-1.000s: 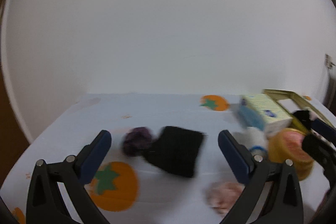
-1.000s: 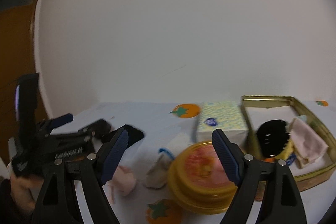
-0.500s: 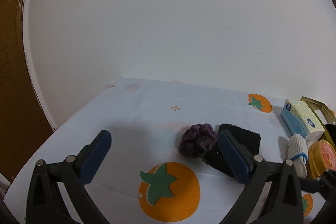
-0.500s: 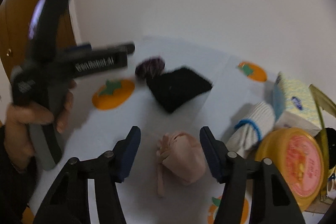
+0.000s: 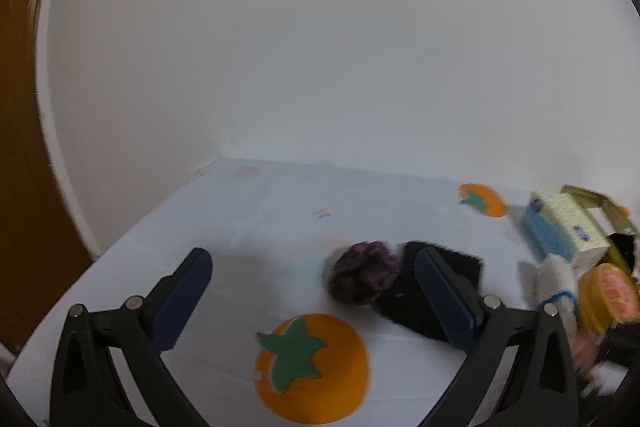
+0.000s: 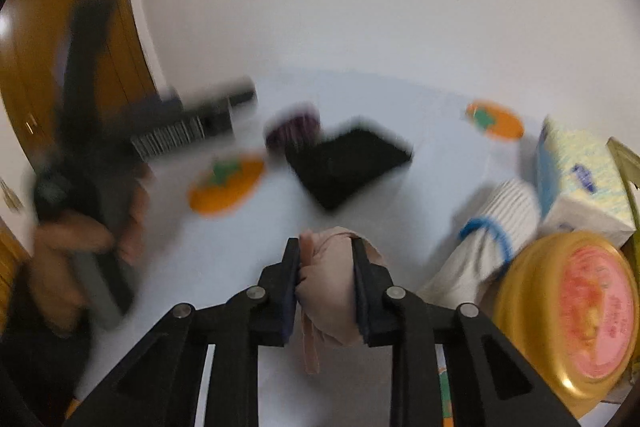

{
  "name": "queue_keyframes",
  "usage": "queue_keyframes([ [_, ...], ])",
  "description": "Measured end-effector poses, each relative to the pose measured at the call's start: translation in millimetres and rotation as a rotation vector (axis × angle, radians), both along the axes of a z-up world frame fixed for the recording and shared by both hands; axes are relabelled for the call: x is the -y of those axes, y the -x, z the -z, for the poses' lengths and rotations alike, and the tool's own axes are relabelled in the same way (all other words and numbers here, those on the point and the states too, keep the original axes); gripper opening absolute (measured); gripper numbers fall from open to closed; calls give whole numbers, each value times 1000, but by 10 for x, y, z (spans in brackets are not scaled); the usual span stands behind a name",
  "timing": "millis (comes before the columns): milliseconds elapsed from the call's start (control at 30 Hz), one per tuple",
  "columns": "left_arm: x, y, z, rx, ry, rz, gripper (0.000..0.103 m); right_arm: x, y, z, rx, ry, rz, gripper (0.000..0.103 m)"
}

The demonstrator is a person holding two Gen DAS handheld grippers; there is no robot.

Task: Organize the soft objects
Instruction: 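Grasp the pink cloth bundle with the right gripper while the left grasps the white knit glove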

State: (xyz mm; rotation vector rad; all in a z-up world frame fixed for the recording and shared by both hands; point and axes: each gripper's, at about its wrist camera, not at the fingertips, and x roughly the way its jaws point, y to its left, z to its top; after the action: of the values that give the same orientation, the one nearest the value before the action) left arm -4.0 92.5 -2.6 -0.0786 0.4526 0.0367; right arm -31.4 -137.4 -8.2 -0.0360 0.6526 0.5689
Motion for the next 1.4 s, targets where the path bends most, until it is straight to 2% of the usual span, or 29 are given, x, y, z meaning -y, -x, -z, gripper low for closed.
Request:
queue_keyframes([
  [100,84,68,-38,35,64,122,103,318,147,-267,172,-53,91,26],
  [167,168,96,-41,36,90,197,103,540,227,-380,265,-54,173,26],
  [233,347,111,-39,20,79,272,103,775,315,-427,358,-15,270,26],
  [300,522,137,-36,-1,63,329,102,947,355,-425,396,14,322,26],
  [400,863,158,-20,-66,41,455,99,1217,337,-392,385,3,385,26],
  [500,1250,156,36,-130,-90,517,94,1377,288,-383,352,-46,415,26],
  [600,1417,109,85,-191,-97,592,94,1449,277,-403,350,-66,419,26],
  [633,1451,60,117,-215,-104,582,93,1453,286,-410,355,-63,417,26],
  [700,1502,-17,191,-273,-124,549,84,1454,327,-419,365,-62,409,26],
  [767,1542,-100,248,-326,-120,556,81,1430,309,-406,371,-59,407,26],
  [933,1728,-296,331,-380,-162,538,81,1454,290,-383,362,-66,410,26],
  [1067,1791,-397,345,-374,-180,519,80,1501,266,-394,350,-84,424,26],
  [1133,1771,-431,333,-382,-157,512,72,1519,254,-396,339,-94,427,26],
  [1167,1763,-443,333,-387,-139,519,64,1524,238,-399,333,-96,426,26],
  [1233,1751,-445,327,-388,-104,550,42,1525,232,-403,328,-96,431,26],
  [1267,1743,-443,320,-388,-91,559,27,1525,229,-402,326,-98,431,26],
  [1400,1706,-396,321,-397,-65,567,20,1514,230,-419,323,-99,433,26],
])
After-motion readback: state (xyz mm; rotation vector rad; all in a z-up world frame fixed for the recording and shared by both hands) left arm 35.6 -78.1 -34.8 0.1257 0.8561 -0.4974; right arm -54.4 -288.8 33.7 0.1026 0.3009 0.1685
